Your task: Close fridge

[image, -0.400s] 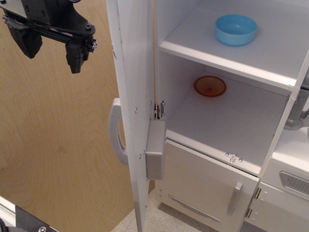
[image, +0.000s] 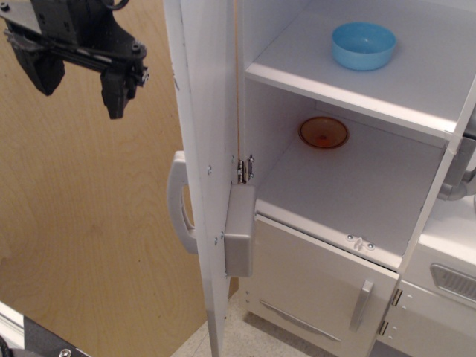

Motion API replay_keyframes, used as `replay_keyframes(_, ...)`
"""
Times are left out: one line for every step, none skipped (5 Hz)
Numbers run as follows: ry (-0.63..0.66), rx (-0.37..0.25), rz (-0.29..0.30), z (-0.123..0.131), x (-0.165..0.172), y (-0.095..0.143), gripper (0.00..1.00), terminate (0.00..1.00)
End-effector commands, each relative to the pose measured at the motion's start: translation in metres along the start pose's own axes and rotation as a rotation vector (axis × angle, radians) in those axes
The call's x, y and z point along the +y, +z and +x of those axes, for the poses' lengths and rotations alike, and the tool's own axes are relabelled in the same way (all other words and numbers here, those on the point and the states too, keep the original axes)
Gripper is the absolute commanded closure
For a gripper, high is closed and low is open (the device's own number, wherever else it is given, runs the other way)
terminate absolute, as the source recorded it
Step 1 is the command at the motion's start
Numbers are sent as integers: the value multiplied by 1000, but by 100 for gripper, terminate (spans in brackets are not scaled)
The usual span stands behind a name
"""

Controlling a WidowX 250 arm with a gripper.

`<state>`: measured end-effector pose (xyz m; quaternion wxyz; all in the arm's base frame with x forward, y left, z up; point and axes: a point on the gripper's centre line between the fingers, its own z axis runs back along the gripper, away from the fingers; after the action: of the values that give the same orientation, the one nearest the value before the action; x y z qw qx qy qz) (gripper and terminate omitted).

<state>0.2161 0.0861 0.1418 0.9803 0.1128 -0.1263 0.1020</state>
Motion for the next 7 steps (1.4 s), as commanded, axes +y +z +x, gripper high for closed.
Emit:
replay_keyframes(-3,-42,-4,26,-28,-3,0,0)
replay_keyframes(-54,-40,-43,35,-41,-3,0,0)
replay_keyframes(-68,-29,-75,46,-57,-1,0,0)
replay_keyframes(-37,-16,-119,68,-76,1,0,0)
replay_keyframes(-27,-31,-125,83,-90,3,0,0)
replay_keyframes(-25,-25,-138,90,-97,6,0,0)
replay_keyframes(-15,-12,-143,97,-105,4,0,0)
